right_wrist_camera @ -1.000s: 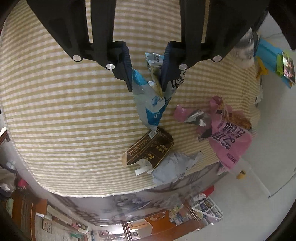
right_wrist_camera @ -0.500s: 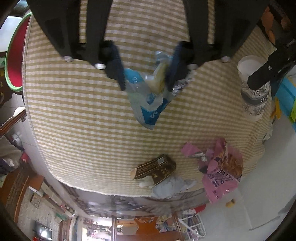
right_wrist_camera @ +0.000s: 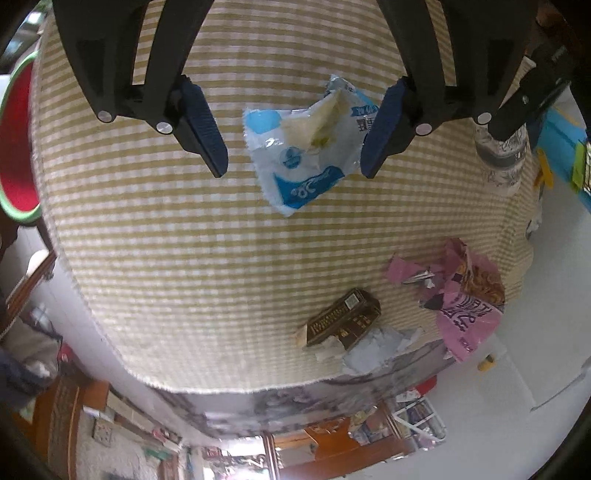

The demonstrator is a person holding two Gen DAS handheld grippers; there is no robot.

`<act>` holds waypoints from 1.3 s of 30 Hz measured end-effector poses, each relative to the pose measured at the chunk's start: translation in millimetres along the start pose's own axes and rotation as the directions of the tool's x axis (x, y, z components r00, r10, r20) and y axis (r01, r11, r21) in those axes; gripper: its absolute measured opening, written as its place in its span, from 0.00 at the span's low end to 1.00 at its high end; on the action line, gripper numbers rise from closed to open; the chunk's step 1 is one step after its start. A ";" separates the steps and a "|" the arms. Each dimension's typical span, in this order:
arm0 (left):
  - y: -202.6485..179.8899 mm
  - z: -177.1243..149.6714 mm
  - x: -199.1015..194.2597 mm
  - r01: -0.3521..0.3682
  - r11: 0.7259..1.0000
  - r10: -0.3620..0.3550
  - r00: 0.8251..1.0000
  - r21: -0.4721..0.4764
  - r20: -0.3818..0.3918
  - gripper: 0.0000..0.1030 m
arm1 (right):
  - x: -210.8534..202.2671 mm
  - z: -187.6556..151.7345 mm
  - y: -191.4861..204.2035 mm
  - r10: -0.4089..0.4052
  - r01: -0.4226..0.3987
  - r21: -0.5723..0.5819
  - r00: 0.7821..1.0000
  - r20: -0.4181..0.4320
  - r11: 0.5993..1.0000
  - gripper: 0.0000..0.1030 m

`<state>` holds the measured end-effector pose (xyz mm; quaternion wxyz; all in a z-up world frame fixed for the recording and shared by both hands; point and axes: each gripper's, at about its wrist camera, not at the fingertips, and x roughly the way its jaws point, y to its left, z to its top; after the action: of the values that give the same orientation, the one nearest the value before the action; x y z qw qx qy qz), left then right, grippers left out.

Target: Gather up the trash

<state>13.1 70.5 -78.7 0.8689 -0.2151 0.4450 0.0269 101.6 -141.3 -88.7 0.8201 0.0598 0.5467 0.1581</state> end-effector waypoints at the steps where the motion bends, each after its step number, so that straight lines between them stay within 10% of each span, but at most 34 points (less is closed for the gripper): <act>1: -0.3 0.0 0.6 0.001 1.000 -0.001 1.000 0.002 -0.001 0.88 | 3.1 -1.0 0.7 0.007 -0.007 0.012 1.000 -0.010 1.000 0.75; 6: -0.4 0.2 1.7 0.001 1.000 -0.001 1.000 0.004 -0.004 0.88 | 12.1 -7.2 10.4 -0.008 0.008 -0.035 1.000 -0.014 0.999 0.71; 12: -0.4 0.4 2.1 0.000 1.000 0.000 1.000 0.006 -0.005 0.88 | 1.8 -7.9 10.0 0.016 -0.016 -0.068 1.000 0.008 0.998 0.25; 22: -2.7 -2.2 4.7 -0.008 1.000 0.007 1.000 0.024 0.001 0.88 | -68.9 -13.3 -39.2 -0.071 0.086 -0.099 0.987 0.144 0.991 0.23; 30: -10.1 -6.7 4.5 -0.058 0.996 0.056 0.997 0.061 0.048 0.88 | -81.4 -31.9 -99.7 -0.274 0.284 -0.016 0.937 0.217 0.959 0.24; 33: -15.2 -8.0 2.0 -0.095 0.991 0.089 0.994 0.091 0.064 0.88 | -81.9 -29.8 -129.0 -0.122 0.095 0.148 0.975 0.184 0.984 0.24; 39: -32.0 -11.8 -7.9 -0.139 0.980 0.126 0.987 0.141 0.100 0.88 | -95.4 -29.9 -131.3 -0.131 0.098 0.151 0.965 0.227 0.984 0.25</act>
<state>6.9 37.9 -67.3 0.8980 -0.1185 0.4192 0.0614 66.0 -298.3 -52.3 0.8808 0.1032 0.4577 0.0638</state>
